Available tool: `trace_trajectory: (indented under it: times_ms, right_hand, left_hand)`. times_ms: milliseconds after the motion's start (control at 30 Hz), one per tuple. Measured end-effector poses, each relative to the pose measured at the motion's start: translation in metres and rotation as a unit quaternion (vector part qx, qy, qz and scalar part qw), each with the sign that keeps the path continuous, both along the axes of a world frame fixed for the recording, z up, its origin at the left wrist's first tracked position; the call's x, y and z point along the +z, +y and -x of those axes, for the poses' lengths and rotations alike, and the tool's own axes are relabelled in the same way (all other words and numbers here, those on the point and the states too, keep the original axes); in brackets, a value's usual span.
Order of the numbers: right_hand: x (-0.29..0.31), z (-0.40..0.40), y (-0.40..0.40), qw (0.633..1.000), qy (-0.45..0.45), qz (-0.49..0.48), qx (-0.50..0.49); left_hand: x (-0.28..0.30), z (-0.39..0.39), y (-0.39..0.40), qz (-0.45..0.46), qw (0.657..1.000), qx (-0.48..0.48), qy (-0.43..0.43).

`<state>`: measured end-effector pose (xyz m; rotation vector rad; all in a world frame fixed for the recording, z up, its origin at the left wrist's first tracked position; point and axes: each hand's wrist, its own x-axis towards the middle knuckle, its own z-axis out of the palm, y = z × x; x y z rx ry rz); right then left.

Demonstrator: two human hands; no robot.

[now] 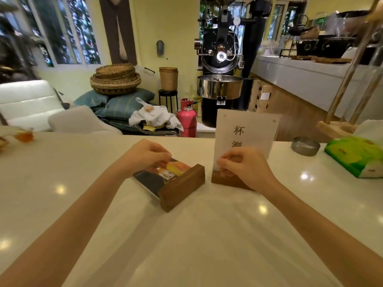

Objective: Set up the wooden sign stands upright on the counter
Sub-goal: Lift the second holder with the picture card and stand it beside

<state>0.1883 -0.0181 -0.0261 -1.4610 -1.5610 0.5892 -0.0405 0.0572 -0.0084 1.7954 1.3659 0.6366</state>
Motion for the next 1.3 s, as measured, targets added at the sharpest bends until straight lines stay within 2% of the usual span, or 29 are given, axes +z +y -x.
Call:
trace_trajectory:
  times_ms: [133, 200, 267, 367, 500, 600, 867, 1033, 1300]
  right_hand:
    - [0.009, 0.039, 0.035, 0.996, -0.03, 0.007, 0.08]
    - [0.009, 0.051, 0.055, 0.992, -0.055, 0.04, 0.111]
    - [0.004, 0.059, 0.076, 0.98, -0.118, 0.09, 0.135]
    - [-0.007, 0.068, 0.102, 0.958, -0.218, 0.14, 0.123]
    - [-0.019, 0.075, 0.123, 0.95, -0.235, 0.185, 0.087]
    - [-0.023, 0.077, 0.129, 0.935, -0.25, 0.234, 0.089]
    - [-0.02, 0.072, 0.123, 0.938, -0.21, 0.256, 0.105]
    - [-0.021, 0.073, 0.114, 0.957, -0.161, 0.22, 0.098]
    - [-0.022, 0.072, 0.098, 0.993, -0.039, 0.098, 0.05]
  left_hand:
    - [-0.012, 0.031, -0.008, 0.053, 0.996, 0.063, -0.017]
    - [-0.019, 0.046, -0.01, 0.071, 0.992, 0.098, -0.033]
    - [-0.025, 0.058, -0.013, 0.103, 0.986, 0.127, -0.041]
    - [-0.037, 0.069, -0.016, 0.185, 0.969, 0.151, -0.066]
    - [-0.051, 0.069, -0.018, 0.271, 0.936, 0.158, -0.158]
    - [-0.056, 0.062, -0.015, 0.289, 0.916, 0.175, -0.217]
    - [-0.073, 0.046, -0.018, 0.198, 0.929, 0.2, -0.242]
    - [-0.069, 0.037, -0.026, 0.139, 0.926, 0.216, -0.277]
    - [-0.046, 0.039, -0.039, -0.035, 0.955, 0.23, -0.183]
